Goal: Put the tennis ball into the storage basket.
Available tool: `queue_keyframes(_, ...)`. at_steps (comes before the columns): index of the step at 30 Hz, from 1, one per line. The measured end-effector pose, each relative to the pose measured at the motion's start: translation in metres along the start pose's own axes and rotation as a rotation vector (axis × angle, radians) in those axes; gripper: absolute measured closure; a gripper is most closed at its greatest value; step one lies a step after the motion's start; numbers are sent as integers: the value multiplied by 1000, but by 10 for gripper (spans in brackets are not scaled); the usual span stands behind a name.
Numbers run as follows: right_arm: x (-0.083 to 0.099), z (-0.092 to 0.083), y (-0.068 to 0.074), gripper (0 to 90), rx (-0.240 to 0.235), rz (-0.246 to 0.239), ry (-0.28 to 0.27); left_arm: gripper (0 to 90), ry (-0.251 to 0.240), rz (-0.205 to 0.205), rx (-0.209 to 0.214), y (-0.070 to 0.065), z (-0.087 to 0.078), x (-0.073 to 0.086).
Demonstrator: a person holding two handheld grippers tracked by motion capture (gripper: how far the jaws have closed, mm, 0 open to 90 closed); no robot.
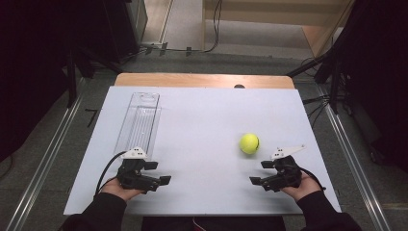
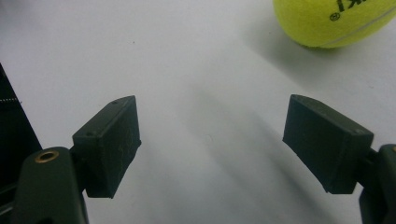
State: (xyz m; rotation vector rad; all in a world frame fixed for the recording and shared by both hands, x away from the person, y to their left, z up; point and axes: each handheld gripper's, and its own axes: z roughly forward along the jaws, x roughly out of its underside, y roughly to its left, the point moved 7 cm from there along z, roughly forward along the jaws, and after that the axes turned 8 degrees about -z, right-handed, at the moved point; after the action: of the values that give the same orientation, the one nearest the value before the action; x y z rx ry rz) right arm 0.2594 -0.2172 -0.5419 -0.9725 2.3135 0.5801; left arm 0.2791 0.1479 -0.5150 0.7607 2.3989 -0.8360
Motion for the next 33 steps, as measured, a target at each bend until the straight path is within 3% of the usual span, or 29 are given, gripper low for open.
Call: queue_keyframes(33, 0, 0, 0, 169, -5, -2, 0, 201, -12, -11, 3, 0, -2, -2)
